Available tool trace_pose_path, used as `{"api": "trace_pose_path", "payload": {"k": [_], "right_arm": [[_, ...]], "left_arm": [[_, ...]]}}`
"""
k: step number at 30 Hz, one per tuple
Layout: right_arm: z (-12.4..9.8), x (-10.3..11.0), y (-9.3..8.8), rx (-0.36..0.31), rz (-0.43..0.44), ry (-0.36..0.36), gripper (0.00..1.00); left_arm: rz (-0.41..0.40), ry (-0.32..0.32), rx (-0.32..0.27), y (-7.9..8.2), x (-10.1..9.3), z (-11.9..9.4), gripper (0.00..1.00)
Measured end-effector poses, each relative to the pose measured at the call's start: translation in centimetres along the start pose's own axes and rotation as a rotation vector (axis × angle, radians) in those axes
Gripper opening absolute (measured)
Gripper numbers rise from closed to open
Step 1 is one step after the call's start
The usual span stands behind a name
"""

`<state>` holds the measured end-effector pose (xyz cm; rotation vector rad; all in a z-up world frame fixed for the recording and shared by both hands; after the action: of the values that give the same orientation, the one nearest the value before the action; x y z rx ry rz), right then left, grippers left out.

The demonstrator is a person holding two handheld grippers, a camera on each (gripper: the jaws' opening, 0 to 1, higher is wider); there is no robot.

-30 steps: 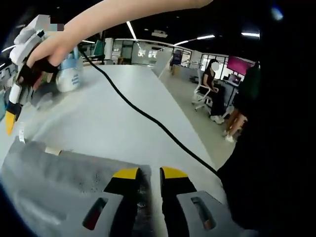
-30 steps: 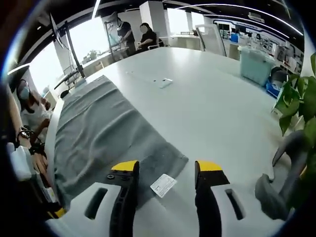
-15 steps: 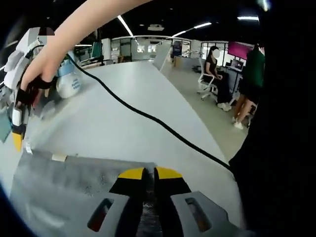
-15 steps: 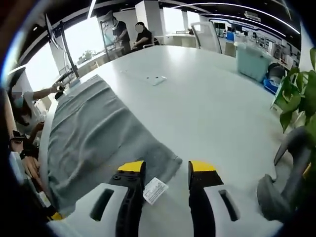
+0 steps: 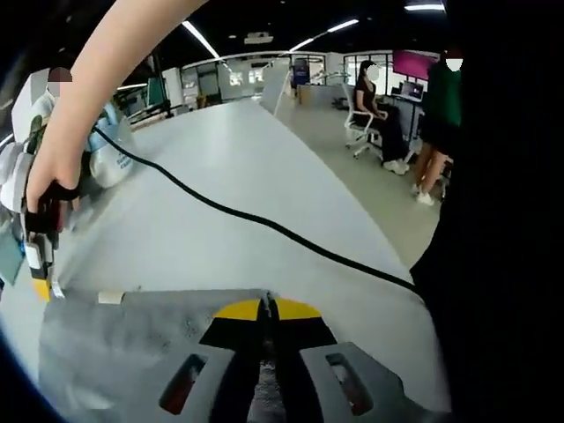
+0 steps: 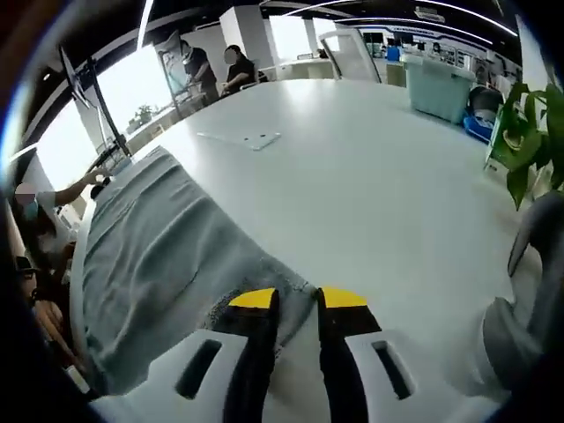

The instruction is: Fold the towel on the table until its edges align and the towel forms a compact rectangular stack.

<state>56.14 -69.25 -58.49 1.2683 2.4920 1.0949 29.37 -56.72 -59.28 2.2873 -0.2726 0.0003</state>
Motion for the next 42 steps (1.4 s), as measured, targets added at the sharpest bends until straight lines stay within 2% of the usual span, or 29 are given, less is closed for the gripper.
{"api": "trace_pose_path", "payload": {"k": [4, 7, 9, 10, 13, 17, 19, 22, 25, 28, 35, 40, 41, 42], "right_arm": [[0.2, -0.1, -0.4, 0.031, -0.038, -0.031, 0.1], [0.4, -0.1, -0.3, 0.022, -0.074, -0.044, 0.08], [0.4, -0.1, -0.2, 0.03, -0.168, -0.055, 0.07], [0.5, 0.1, -0.2, 0.03, -0.186, -0.057, 0.06], [0.3, 0.5, -0.2, 0.032, -0.168, -0.054, 0.04], [-0.3, 1.1, 0.0, 0.005, -0.206, -0.053, 0.03], [-0.7, 1.1, 0.2, -0.031, -0.175, -0.052, 0.03], [-1.7, 1.1, 0.8, -0.112, -0.059, -0.039, 0.03], [-2.7, 1.4, 1.4, -0.193, 0.029, -0.009, 0.03], [-3.6, 1.5, 1.9, -0.228, 0.037, -0.014, 0.03], [-5.8, 3.6, 3.7, -0.451, 0.229, 0.065, 0.03], [-7.1, 4.7, 4.5, -0.493, 0.231, 0.063, 0.02], [-7.2, 4.8, 4.7, -0.508, 0.253, 0.078, 0.02], [-7.6, 5.2, 4.9, -0.54, 0.318, 0.12, 0.02]], "left_arm": [[-0.007, 0.001, 0.007, 0.1, -0.1, 0.0, 0.04], [-0.038, -0.001, 0.01, 0.2, 0.0, 0.0, 0.04], [-0.049, -0.014, 0.01, 0.2, 0.0, 0.0, 0.04], [-0.052, -0.043, 0.005, 0.2, -0.3, 0.0, 0.03], [-0.064, -0.057, 0.001, 0.1, -0.3, -0.4, 0.03], [-0.061, -0.071, -0.044, 0.8, -0.4, -1.1, 0.03], [-0.082, -0.072, -0.073, 1.4, -0.2, -1.6, 0.03], [-0.084, -0.061, -0.106, 1.9, 0.0, -2.2, 0.03], [-0.144, -0.055, -0.165, 2.5, 0.3, -2.9, 0.03], [-0.143, -0.051, -0.22, 3.2, 0.7, -4.0, 0.03], [-0.176, -0.031, -0.306, 4.6, 0.7, -6.1, 0.03], [-0.19, -0.012, -0.374, 6.0, 0.5, -7.7, 0.03], [-0.194, -0.01, -0.387, 6.3, 0.4, -7.9, 0.03], [-0.196, -0.009, -0.407, 6.6, 0.2, -8.2, 0.03]]}}
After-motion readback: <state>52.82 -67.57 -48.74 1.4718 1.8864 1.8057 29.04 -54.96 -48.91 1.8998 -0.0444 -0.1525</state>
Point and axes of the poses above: the point that each gripper's makers call its tool centre point, and the gripper's own axes: z roughly forward along the fingers, x roughly to its left, y roughly out of its top, the point moved 10 cm from there along -z, roughly backward along the fingers, and after that the axes turned 2 degrees about x, right-handed, at the moved point
